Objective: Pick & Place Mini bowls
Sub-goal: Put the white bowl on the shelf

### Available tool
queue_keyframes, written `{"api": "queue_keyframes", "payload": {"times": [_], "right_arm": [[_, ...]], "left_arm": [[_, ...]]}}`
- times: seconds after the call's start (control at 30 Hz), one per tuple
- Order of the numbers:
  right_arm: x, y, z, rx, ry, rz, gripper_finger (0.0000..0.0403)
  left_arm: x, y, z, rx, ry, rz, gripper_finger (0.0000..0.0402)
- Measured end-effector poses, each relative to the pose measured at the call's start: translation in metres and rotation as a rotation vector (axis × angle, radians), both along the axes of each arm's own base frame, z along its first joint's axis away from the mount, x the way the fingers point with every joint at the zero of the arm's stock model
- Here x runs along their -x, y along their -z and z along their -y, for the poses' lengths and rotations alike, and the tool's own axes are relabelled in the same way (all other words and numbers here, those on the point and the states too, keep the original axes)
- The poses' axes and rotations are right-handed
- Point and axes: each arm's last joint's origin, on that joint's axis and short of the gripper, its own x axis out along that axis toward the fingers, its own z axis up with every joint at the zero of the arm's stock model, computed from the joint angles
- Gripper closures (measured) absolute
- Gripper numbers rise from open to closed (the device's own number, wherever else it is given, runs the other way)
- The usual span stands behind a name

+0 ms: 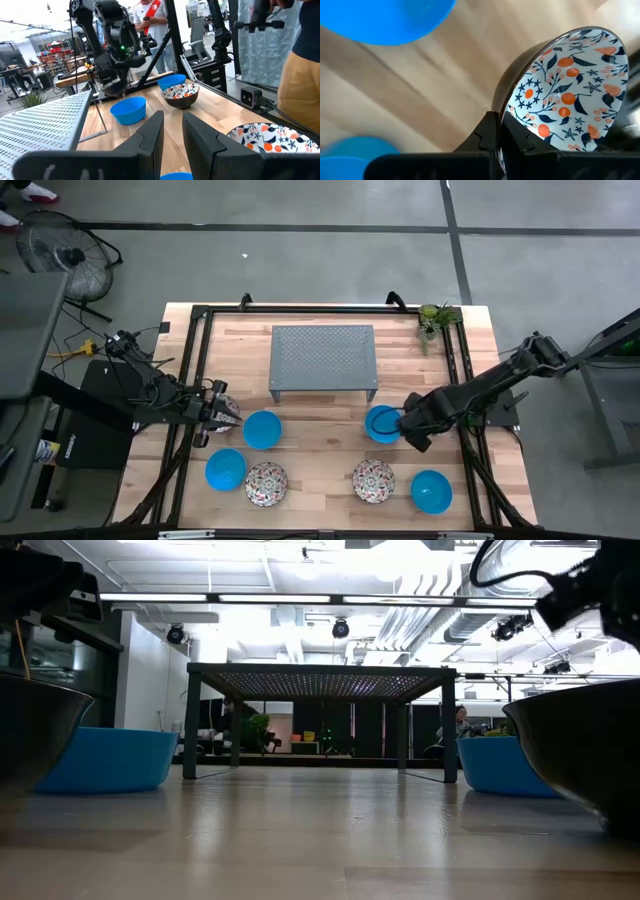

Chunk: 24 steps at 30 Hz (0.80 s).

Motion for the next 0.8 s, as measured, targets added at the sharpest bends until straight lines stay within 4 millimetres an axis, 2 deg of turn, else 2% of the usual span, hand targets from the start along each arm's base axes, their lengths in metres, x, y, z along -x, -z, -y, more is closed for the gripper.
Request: {"api": "queue_keyframes", "payload": {"times": [0.27,0.47,0.8], "right_arm": [[0.000,-0.031,0.006,0.152,-0.250,-0.022,0.0402],[-0.002,-0.051,0.012,0.178,-0.475,-0.010,0.0402],[0.005,-0.080,0.042,0.231,-0.736,0.030,0.0402]], "left_arm": [[0.000,0.000,0.000,0.000,0.000,0.000,0.0335],[0.000,0.000,0.000,0.000,0.000,0.000,0.0335],[0.000,0.000,0.000,0.001,0.000,0.001,0.0335]]}}
